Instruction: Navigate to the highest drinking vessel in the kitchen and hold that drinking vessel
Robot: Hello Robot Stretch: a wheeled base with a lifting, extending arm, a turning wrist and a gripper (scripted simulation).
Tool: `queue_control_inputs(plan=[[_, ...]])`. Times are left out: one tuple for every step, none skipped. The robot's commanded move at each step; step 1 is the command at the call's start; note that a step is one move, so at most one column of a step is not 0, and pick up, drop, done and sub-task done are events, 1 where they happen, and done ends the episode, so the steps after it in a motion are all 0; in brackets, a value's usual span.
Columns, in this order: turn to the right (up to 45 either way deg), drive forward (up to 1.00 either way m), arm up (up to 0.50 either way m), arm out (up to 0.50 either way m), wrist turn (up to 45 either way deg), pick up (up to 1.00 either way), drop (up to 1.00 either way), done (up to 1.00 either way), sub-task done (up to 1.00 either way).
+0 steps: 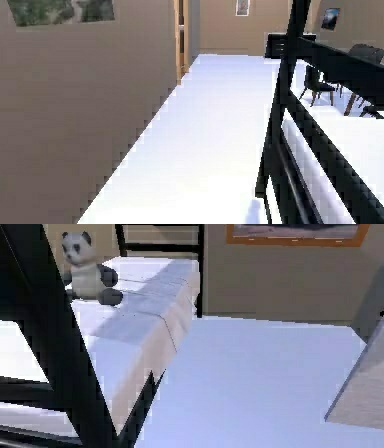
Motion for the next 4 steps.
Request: queue_control_inputs(plan=[[0.0,1.00,0.00,0.00,0.0,0.00,0.00,0.00,0.00],[3.0,0.00,0.00,0.00,0.0,0.00,0.00,0.00,0.00],[-45.0,0.00,0.00,0.00,0.0,0.00,0.00,0.00,0.00],[-36.0,0.00,0.00,0.00,0.0,0.00,0.00,0.00,0.00]])
